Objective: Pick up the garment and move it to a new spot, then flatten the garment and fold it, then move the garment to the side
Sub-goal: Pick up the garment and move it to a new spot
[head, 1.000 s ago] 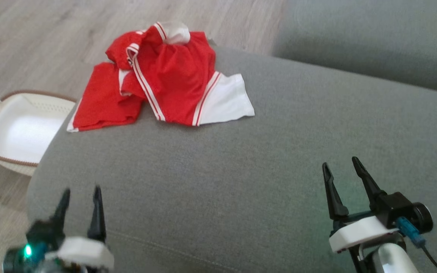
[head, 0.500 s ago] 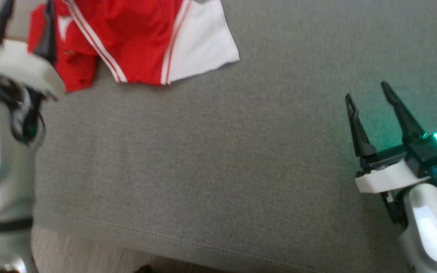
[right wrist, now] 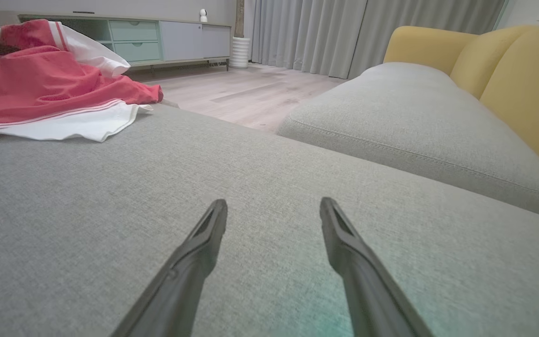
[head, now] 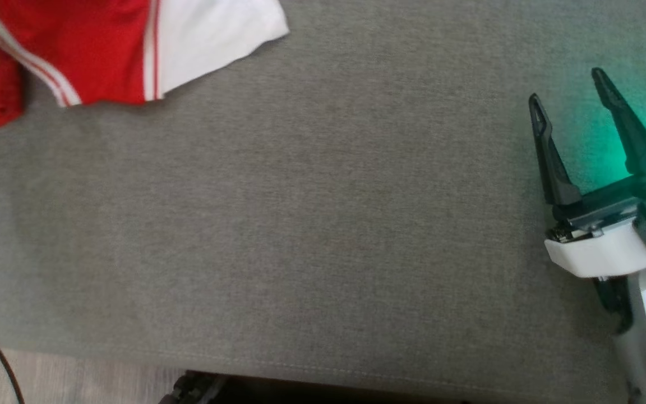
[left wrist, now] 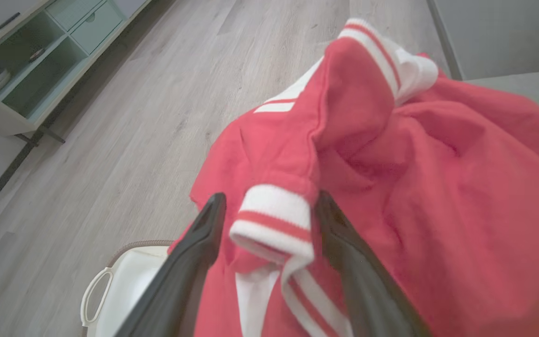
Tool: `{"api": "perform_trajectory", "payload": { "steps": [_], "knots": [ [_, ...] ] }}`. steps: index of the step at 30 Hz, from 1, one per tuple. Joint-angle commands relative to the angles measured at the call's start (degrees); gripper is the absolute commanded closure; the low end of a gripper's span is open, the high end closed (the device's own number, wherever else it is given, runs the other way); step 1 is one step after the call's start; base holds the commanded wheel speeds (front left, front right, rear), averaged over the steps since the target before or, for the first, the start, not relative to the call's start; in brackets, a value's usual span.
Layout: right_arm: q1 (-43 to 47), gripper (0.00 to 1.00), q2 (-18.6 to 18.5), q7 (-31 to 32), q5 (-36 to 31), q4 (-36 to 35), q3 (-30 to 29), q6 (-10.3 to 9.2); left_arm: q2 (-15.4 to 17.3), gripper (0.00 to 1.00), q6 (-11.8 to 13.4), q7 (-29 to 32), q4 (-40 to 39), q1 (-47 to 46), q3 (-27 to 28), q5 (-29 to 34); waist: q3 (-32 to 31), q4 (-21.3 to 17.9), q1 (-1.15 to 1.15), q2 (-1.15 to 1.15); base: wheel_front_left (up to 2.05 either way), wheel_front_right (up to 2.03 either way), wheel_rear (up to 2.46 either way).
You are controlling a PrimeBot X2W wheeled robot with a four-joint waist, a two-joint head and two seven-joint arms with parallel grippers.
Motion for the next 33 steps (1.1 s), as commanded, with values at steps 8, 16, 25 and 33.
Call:
{"api": "perform_trajectory", "payload": {
  "steps": [8, 16, 25, 33],
  "knots": [
    [4.1, 0.00, 0.0, 1.2, 0.5, -4.8, 0.2, 0.44, 5.0, 1.00, 0.6, -3.2, 5.7, -6.6, -0.6, 1.3, 0.5, -2.2, -0.01, 0.00, 0.00, 0.00, 0.00],
    [6.1, 0.00, 4.0, -1.7, 1.3, 0.3, 0.2, 0.44, 6.0, 1.00, -1.6, -7.1, 4.8, -9.8, -2.9, 1.8, -8.6, -3.1, -0.01, 0.00, 0.00, 0.00, 0.00],
    [9.5, 0.00, 8.0, -3.7, 2.7, 5.5, -1.3, 0.44, 2.0, 1.00, -4.5, -1.0, -9.3, -7.5, -11.9, -5.4, -19.8, -3.6, -0.01, 0.00, 0.00, 0.00, 0.00],
    [10.7, 0.00, 10.4, -3.9, 3.8, 6.7, -0.6, 0.44, 3.8, 1.00, -4.5, 15.0, -40.2, 3.7, -23.4, -23.6, -25.2, -6.4, -0.01, 0.00, 0.00, 0.00, 0.00]
  ]
}}
